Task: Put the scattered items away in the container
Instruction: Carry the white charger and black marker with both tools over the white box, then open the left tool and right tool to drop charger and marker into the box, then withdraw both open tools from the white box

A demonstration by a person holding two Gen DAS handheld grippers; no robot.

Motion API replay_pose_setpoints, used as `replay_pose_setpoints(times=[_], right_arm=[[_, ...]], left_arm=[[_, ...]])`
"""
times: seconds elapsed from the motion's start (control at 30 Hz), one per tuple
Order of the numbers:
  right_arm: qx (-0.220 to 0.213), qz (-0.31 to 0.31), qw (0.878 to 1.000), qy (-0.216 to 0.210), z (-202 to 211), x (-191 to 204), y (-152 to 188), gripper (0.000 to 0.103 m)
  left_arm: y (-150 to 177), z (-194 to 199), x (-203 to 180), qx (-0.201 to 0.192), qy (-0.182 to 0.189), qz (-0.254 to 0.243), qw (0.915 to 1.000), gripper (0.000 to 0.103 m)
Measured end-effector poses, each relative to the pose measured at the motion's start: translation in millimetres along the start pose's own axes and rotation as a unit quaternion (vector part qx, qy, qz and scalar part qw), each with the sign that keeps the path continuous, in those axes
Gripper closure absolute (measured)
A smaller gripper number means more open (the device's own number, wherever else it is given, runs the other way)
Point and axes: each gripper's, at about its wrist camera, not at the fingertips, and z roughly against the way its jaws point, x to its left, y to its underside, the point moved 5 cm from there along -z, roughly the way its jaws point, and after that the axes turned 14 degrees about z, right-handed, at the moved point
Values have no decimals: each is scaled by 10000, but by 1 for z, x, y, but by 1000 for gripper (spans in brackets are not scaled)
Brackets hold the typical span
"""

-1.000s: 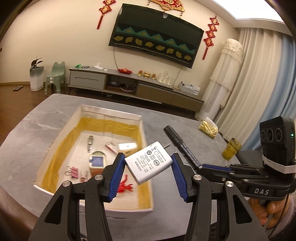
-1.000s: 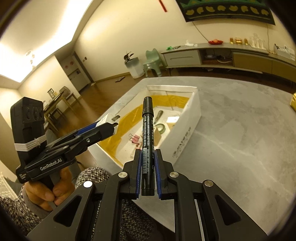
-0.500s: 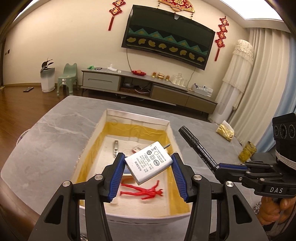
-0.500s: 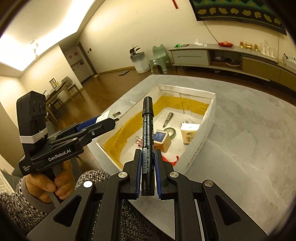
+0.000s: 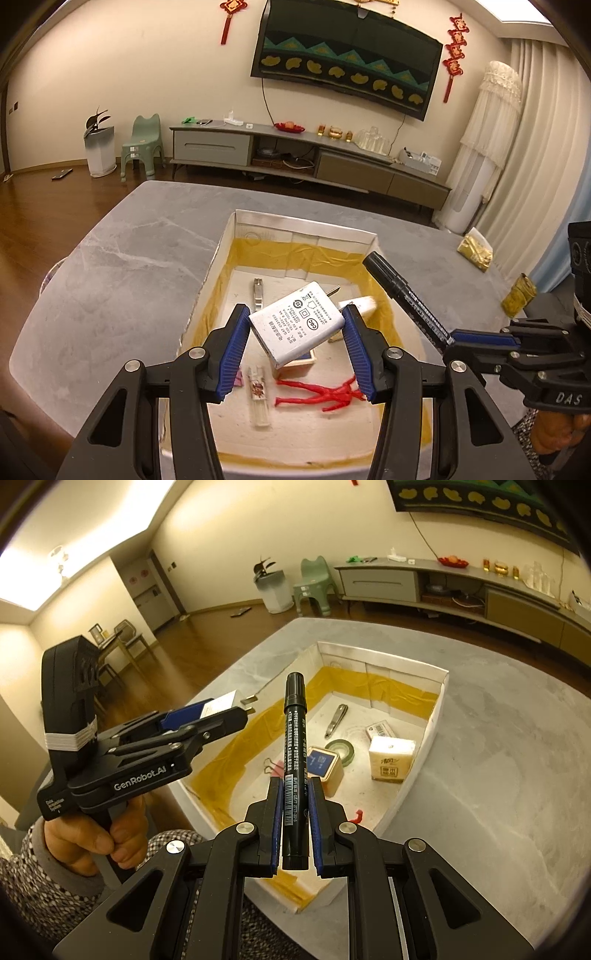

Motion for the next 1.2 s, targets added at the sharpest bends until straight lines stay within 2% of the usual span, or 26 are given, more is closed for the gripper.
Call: replay_pose_setpoints(times=[0.27,0.43,0.47,0.5,0.57,0.73,1.2], right_arm=[[257,-43,9996,128,-32,-9,-9,89],[354,-210,9985,372,-59,-29,-16,86],[447,-258,9975,488,-67,-36,-16,73],[490,-335,9969,526,-71,-42,-16,65],[534,-529,9960,482,-77,-51,-12,65],[607,-655,9953,366,-78,-57,-4,65],[647,-293,9973,189,-64,-29,-6,65]], left_arm=[[-13,-29,4,164,-198,-128,9996,50],[-22,-56,10,279,-341,-112,9990,50],[-23,-66,13,385,-403,-45,9984,50],[-23,-74,19,467,-514,77,9976,49],[-23,-82,24,579,-405,238,9972,46],[-32,-68,32,326,-278,321,9986,46],[-23,-51,29,483,-143,284,9983,46]])
